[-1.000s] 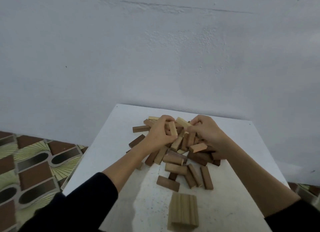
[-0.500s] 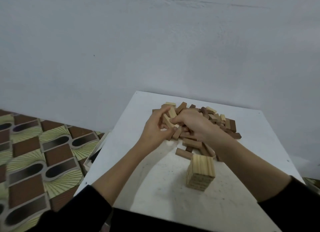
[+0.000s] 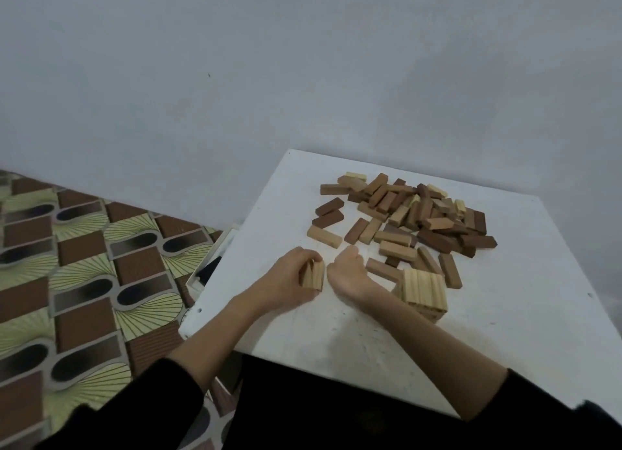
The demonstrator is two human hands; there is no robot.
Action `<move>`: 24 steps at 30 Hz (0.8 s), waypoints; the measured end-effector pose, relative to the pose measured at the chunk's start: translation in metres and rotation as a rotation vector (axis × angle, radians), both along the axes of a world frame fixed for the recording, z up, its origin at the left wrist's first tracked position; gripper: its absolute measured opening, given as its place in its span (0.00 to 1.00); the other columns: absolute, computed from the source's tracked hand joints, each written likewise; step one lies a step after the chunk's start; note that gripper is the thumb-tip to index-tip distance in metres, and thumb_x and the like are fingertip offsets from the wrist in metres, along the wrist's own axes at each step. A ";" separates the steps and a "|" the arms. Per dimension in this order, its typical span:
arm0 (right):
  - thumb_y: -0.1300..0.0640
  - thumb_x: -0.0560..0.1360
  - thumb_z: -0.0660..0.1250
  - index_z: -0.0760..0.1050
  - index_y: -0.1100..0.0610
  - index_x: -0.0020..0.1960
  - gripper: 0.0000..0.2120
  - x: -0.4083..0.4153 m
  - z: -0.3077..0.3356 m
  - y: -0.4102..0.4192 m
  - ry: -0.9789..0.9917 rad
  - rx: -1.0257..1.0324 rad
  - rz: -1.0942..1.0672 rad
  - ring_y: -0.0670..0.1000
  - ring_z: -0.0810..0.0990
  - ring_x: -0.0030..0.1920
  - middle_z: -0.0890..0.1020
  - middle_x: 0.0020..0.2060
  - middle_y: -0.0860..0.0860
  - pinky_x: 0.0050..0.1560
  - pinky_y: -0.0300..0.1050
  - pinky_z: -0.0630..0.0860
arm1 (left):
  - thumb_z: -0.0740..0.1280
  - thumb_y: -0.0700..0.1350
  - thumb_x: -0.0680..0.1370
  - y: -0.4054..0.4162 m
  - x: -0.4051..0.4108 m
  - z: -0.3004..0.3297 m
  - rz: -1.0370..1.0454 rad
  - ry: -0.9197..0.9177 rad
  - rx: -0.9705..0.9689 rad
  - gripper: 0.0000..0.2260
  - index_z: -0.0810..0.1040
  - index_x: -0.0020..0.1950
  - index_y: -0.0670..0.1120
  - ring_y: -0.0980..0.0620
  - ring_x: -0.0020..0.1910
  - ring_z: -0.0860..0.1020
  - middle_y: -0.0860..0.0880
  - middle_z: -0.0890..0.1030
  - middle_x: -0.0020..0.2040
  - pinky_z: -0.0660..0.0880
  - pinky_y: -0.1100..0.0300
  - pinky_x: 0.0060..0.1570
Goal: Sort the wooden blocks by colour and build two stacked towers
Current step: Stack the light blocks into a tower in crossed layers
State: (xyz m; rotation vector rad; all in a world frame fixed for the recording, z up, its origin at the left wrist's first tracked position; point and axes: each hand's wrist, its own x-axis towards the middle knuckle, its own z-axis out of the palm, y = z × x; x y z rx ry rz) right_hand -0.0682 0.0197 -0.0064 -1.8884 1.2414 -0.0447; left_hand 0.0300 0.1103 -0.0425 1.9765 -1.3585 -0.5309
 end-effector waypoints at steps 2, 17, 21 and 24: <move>0.67 0.76 0.56 0.59 0.64 0.65 0.18 0.003 -0.003 -0.002 -0.013 -0.082 -0.019 0.57 0.67 0.61 0.66 0.62 0.59 0.60 0.49 0.70 | 0.74 0.42 0.70 -0.001 0.003 -0.001 -0.052 -0.064 0.075 0.23 0.72 0.63 0.46 0.55 0.52 0.69 0.53 0.71 0.53 0.64 0.70 0.46; 0.64 0.76 0.61 0.71 0.62 0.61 0.13 -0.009 -0.027 0.000 -0.189 -0.271 0.001 0.55 0.70 0.56 0.70 0.58 0.59 0.48 0.37 0.63 | 0.77 0.41 0.68 -0.013 0.018 0.025 -0.158 -0.033 0.304 0.41 0.57 0.75 0.49 0.52 0.60 0.64 0.48 0.68 0.69 0.64 0.61 0.55; 0.64 0.77 0.62 0.73 0.60 0.61 0.13 -0.003 -0.025 0.000 -0.084 -0.384 -0.055 0.54 0.72 0.56 0.73 0.56 0.55 0.52 0.46 0.74 | 0.72 0.38 0.72 -0.012 0.025 0.025 -0.163 0.000 0.264 0.33 0.61 0.74 0.47 0.51 0.55 0.70 0.46 0.69 0.68 0.68 0.70 0.44; 0.62 0.78 0.62 0.74 0.58 0.61 0.12 -0.002 -0.027 -0.002 -0.041 -0.375 -0.088 0.53 0.74 0.55 0.76 0.55 0.54 0.52 0.48 0.76 | 0.66 0.33 0.76 -0.011 0.026 0.024 -0.143 0.067 0.246 0.27 0.63 0.73 0.43 0.49 0.54 0.73 0.46 0.70 0.66 0.71 0.71 0.43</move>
